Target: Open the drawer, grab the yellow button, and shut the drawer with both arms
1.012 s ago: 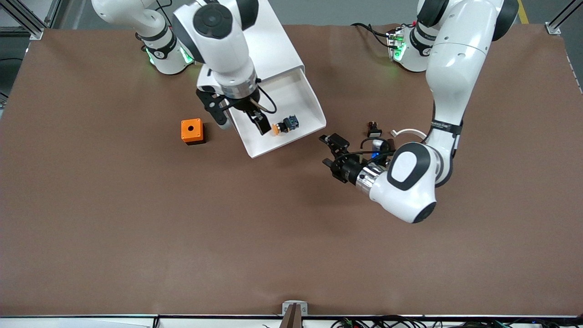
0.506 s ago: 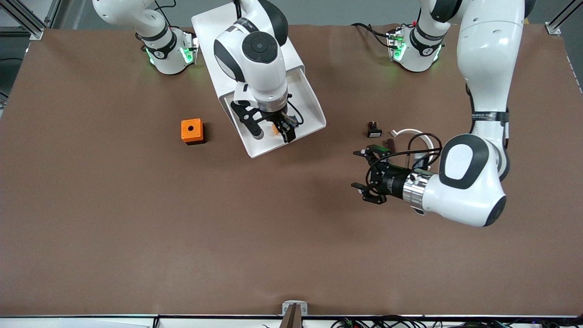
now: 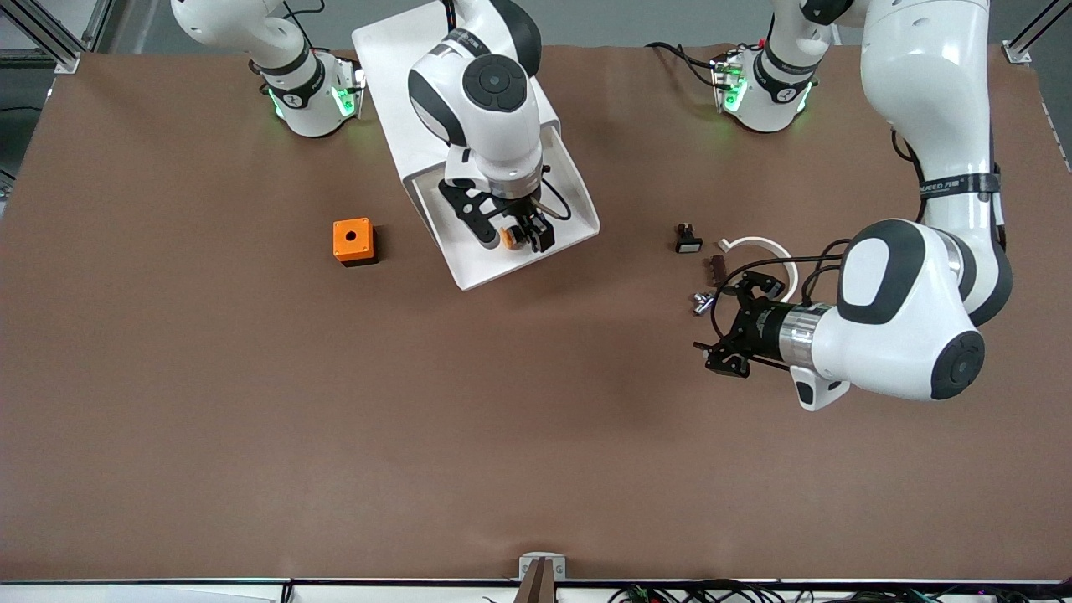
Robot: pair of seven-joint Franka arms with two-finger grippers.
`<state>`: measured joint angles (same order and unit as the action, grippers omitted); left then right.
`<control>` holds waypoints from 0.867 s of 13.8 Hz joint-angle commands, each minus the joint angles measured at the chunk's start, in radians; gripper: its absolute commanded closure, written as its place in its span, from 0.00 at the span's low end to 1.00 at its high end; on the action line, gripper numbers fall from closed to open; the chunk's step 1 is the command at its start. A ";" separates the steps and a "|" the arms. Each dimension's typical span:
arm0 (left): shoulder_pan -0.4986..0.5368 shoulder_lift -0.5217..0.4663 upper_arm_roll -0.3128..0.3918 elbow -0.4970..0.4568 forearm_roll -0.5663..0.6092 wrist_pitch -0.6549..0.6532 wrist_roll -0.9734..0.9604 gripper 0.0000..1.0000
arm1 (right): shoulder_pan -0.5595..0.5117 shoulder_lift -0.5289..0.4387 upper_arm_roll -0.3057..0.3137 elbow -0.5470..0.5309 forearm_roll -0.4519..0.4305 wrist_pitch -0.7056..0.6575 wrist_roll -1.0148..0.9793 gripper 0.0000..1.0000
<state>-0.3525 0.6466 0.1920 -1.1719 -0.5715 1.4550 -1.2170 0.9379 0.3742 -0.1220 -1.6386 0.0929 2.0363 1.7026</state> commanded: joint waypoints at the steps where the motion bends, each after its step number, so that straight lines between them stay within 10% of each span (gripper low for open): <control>1: -0.020 -0.027 0.000 -0.023 0.038 0.060 0.116 0.00 | 0.015 0.011 -0.010 0.023 0.022 -0.013 0.005 0.20; 4: -0.075 -0.028 -0.003 -0.026 0.079 0.102 0.117 0.00 | 0.016 0.011 -0.010 0.023 0.042 -0.016 -0.003 0.44; 7: -0.150 -0.030 -0.005 -0.041 0.114 0.192 0.154 0.00 | 0.016 0.011 -0.010 0.025 0.051 -0.016 -0.001 0.94; 12: -0.220 -0.021 -0.014 -0.060 0.171 0.271 0.382 0.00 | -0.046 0.002 -0.013 0.127 0.054 -0.187 -0.128 1.00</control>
<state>-0.5703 0.6412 0.1814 -1.2005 -0.4266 1.7066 -0.9370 0.9365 0.3745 -0.1309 -1.5960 0.1195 1.9661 1.6730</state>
